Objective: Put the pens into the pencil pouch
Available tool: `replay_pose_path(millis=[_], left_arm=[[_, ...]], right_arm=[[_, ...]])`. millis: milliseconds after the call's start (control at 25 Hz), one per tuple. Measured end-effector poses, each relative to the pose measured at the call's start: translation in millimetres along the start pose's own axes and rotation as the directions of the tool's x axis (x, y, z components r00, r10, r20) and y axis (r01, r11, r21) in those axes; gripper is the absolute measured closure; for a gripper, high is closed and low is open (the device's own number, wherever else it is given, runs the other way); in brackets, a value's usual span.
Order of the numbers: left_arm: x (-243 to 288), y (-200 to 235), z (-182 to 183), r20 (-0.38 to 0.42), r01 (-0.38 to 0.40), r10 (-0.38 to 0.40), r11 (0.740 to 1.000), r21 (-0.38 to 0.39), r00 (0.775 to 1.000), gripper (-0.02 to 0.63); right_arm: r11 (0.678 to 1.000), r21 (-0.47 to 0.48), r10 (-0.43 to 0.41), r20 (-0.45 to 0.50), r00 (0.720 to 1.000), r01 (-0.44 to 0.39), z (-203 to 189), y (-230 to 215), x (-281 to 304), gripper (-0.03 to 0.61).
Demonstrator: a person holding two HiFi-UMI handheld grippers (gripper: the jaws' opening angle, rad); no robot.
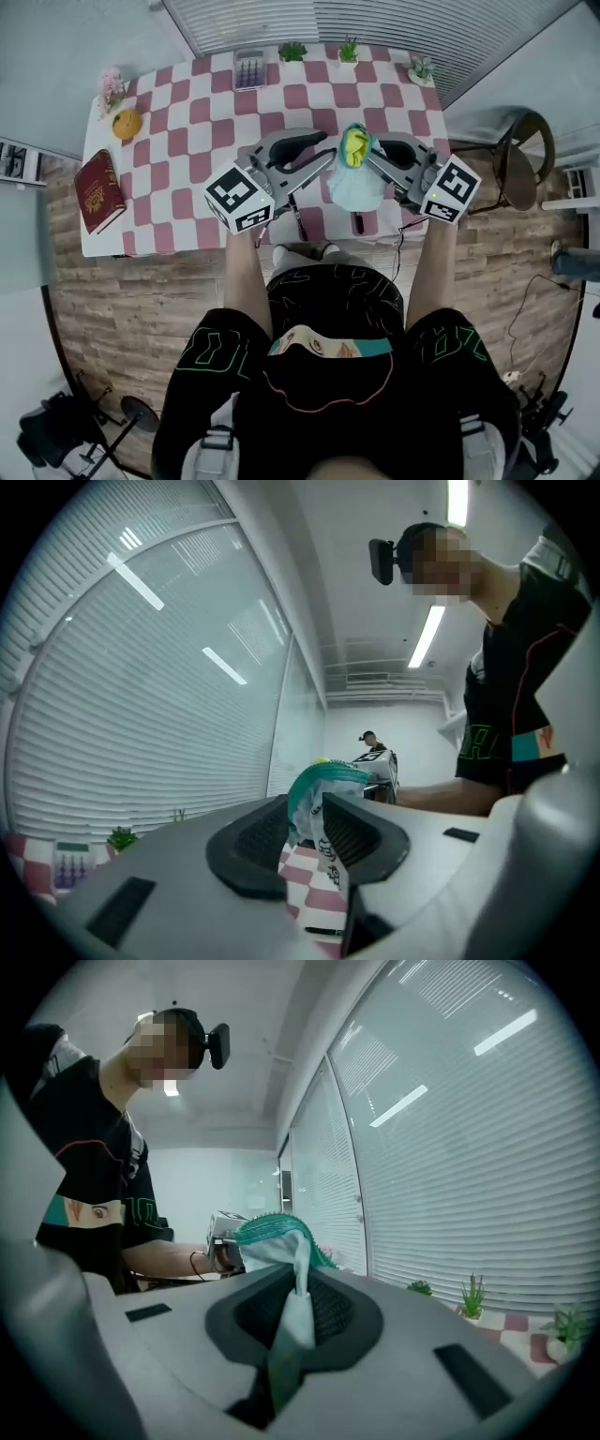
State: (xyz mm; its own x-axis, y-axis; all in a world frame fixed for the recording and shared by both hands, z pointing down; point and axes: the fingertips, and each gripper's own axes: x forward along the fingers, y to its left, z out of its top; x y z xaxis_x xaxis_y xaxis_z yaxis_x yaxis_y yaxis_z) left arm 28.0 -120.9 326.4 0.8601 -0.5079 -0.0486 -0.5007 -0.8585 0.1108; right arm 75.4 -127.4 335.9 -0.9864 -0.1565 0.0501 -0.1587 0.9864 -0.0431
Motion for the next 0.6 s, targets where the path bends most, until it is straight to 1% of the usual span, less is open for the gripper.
replay_pose_path(millis=[160, 280, 360, 440, 600], left_arm=[[24.2, -21.7, 8.5, -0.014, 0.099, -0.099, 0.993, 0.07, 0.995, 0.457], [39.9, -36.9, 12.8, -0.025, 0.174, -0.173, 0.981, 0.088, 0.985, 0.425], [50.2, -46.6, 14.1, -0.037, 0.217, -0.214, 0.971, 0.096, 0.976, 0.414], [59.6, -52.4, 15.2, -0.046, 0.237, -0.234, 0.966, 0.104, 0.971, 0.414], [69.9, -52.6, 23.5, -0.023, 0.228, -0.226, 0.968, 0.109, 0.974, 0.424]], right_arm=[[0.996, -0.031, 0.083, -0.008, 0.997, -0.083, 5.9, 5.5, -21.7, 0.554], [0.989, -0.049, 0.136, -0.016, 0.991, -0.137, 9.7, 8.5, -33.5, 0.554], [0.983, -0.062, 0.168, -0.034, 0.985, -0.17, 10.1, 10.3, -38.3, 0.554], [0.978, -0.073, 0.192, -0.048, 0.98, -0.195, 10.9, 10.1, -41.8, 0.554], [0.972, -0.081, 0.218, -0.037, 0.975, -0.221, 16.1, 5.0, -48.1, 0.554]])
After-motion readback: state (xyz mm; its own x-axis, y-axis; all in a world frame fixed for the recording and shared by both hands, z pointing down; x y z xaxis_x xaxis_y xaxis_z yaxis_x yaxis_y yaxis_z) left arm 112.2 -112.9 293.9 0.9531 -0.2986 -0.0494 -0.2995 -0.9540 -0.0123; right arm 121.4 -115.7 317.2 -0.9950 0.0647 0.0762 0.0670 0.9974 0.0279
